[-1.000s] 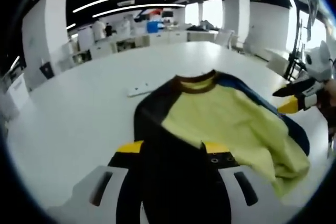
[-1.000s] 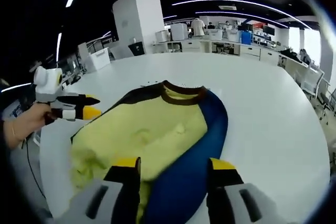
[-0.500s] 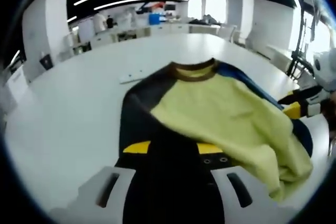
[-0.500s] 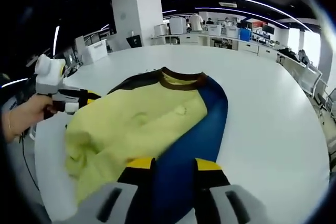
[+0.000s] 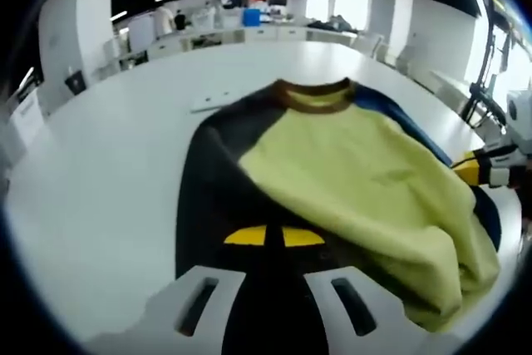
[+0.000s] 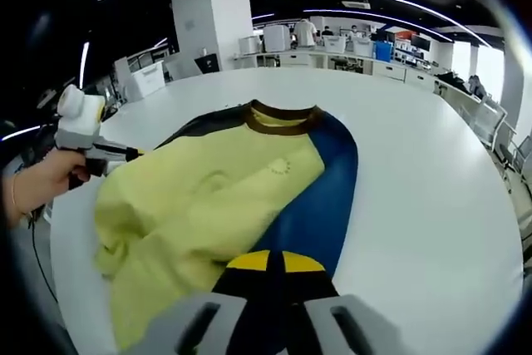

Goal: Fold the garment on the visible template until the final outline fits inside the template.

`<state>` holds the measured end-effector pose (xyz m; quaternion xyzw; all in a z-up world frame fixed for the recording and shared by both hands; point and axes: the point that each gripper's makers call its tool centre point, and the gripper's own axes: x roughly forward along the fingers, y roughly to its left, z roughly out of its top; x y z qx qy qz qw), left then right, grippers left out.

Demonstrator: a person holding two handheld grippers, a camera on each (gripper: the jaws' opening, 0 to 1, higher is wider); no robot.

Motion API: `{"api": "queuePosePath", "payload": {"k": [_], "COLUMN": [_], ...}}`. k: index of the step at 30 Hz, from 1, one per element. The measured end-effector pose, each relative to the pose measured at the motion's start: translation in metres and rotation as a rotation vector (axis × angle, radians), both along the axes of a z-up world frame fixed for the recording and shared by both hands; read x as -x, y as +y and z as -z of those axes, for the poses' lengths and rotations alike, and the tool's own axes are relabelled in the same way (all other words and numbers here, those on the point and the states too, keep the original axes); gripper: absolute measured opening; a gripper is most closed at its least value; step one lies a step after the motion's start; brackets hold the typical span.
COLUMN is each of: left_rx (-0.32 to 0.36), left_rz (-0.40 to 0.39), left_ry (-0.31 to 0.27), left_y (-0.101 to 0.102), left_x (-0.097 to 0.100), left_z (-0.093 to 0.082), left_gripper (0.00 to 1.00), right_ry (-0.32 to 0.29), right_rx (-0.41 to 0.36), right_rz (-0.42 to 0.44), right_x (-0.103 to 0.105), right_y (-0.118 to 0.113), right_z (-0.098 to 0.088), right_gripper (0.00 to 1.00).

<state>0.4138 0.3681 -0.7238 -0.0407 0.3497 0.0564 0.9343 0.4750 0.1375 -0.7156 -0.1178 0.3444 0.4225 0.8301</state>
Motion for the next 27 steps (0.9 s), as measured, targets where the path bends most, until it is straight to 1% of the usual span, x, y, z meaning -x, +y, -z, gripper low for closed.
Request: {"api": "queuePosePath", "payload": {"k": [3,7,10,11,12,14,16,18,27], "left_rx": [0.028,0.019,0.011,0.006,0.001,-0.004,-0.008,-0.013,-0.053], "left_rz": [-0.015,-0.003,-0.008,-0.013,-0.017,-0.030,-0.044,-0.051,-0.047], "left_ry": [-0.010,-0.009,-0.008,-0.008,-0.007,-0.003,0.004,0.007,0.029], "left_y": [0.001,0.004,0.012,0.015,0.020,0.026,0.035,0.037,0.051], "left_x": [0.002,0.006,0.009,0.010,0.011,0.014,0.017,0.021,0.024], "left_z": [-0.004,-0.008,-0.011,-0.012,-0.012,-0.014,-0.013,-0.014,-0.012], "left_gripper": [0.00,0.00,0.00,0.00,0.00,0.00,0.00,0.00,0.00], "right_ry": [0.002,-0.018,-0.022,-0.016,0.023,0.070,0.053,0.043,0.020], "right_rx": [-0.008,-0.002,0.001,-0.003,-0.032,-0.065,-0.054,-0.047,-0.009], "right_rz": [0.012,0.033,0.052,0.055,0.077,0.117,0.124,0.128,0.164], "right_x": [-0.002,-0.009,-0.016,-0.017,-0.016,-0.017,-0.025,-0.028,-0.045], "right_y": [-0.003,-0.012,-0.019,-0.021,-0.022,-0.026,-0.033,-0.037,-0.057], "right_z": [-0.003,-0.009,-0.012,-0.012,-0.014,-0.015,-0.017,-0.019,-0.022], "right_gripper": [0.00,0.00,0.00,0.00,0.00,0.00,0.00,0.00,0.00]}}
